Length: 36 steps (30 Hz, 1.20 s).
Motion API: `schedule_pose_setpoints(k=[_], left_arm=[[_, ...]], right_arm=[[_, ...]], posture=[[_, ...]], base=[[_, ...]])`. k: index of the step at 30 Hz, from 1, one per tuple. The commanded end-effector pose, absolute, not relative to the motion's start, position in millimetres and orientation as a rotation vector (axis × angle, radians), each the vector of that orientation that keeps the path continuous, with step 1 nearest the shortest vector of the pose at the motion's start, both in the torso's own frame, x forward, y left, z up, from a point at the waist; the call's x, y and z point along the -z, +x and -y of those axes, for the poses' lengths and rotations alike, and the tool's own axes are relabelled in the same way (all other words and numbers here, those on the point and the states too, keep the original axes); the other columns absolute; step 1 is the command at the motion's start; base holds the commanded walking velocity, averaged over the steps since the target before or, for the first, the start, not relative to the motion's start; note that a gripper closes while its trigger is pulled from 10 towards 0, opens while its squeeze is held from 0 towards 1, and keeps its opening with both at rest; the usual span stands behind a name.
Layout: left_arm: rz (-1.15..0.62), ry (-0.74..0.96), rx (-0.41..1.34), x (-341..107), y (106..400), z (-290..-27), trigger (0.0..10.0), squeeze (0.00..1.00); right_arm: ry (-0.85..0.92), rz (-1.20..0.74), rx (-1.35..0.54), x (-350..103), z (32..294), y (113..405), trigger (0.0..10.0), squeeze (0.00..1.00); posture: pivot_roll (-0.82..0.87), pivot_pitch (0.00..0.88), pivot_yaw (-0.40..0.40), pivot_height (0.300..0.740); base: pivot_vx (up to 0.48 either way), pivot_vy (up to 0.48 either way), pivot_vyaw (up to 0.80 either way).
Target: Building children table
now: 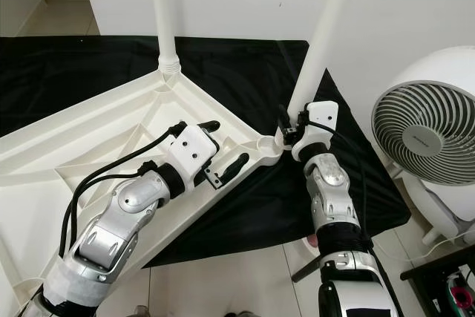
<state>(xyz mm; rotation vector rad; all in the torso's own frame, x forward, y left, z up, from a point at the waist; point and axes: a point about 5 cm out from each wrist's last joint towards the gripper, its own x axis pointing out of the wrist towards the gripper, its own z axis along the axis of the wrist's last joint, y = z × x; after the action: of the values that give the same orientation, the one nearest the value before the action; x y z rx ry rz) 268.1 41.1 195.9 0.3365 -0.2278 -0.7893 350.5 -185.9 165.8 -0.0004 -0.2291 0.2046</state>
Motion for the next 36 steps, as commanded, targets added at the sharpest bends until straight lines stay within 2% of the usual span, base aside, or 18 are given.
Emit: schedule_pose_setpoints(k=[1,3,4,9,14,24,32,36], left_arm=[[0.234,0.344,0.781,-198,268,-42,10.0,0.00],[0.233,0.345,0.784,-198,268,-42,10.0,0.00],[0.233,0.345,0.785,-198,268,-42,10.0,0.00],[0.234,0.345,0.786,-198,269,-42,10.0,0.00],[0.235,0.344,0.783,-199,270,-41,10.0,0.00],[0.235,0.340,0.780,-199,270,-41,10.0,0.00],[0.231,0.337,0.777,-198,268,-42,10.0,0.00],[0.229,0.337,0.772,-198,269,-43,10.0,0.00]], right_arm=[[-0.003,0.239,-0.200,-166,189,350,0.0,0.00],[-0.004,0.226,-0.215,-165,190,350,0.0,0.00],[-0.007,0.219,-0.226,-164,189,350,10.0,0.00],[-0.026,0.224,-0.251,-165,187,350,10.0,0.00],[-0.031,0.284,-0.351,-174,169,350,10.0,0.00],[-0.013,0.265,-0.415,-166,145,351,10.0,0.00],[-0.020,0.225,-0.400,-154,152,347,10.0,0.00],[-0.016,0.204,-0.352,-148,166,344,10.0,0.00]], posture=[[0.16,0.085,-0.063,0.740],[0.16,0.086,-0.063,0.740],[0.16,0.086,-0.063,0.740],[0.16,0.089,-0.063,0.740],[0.16,0.092,-0.063,0.740],[0.16,0.098,-0.071,0.740],[0.17,0.103,-0.078,0.740],[0.17,0.105,-0.076,0.740]], base=[[0.000,0.000,0.00],[0.000,0.000,0.00],[0.000,0.000,0.00],[0.000,0.000,0.00],[0.000,0.000,0.00],[0.000,0.000,0.00],[0.000,0.000,0.00],[0.000,0.000,0.00]])
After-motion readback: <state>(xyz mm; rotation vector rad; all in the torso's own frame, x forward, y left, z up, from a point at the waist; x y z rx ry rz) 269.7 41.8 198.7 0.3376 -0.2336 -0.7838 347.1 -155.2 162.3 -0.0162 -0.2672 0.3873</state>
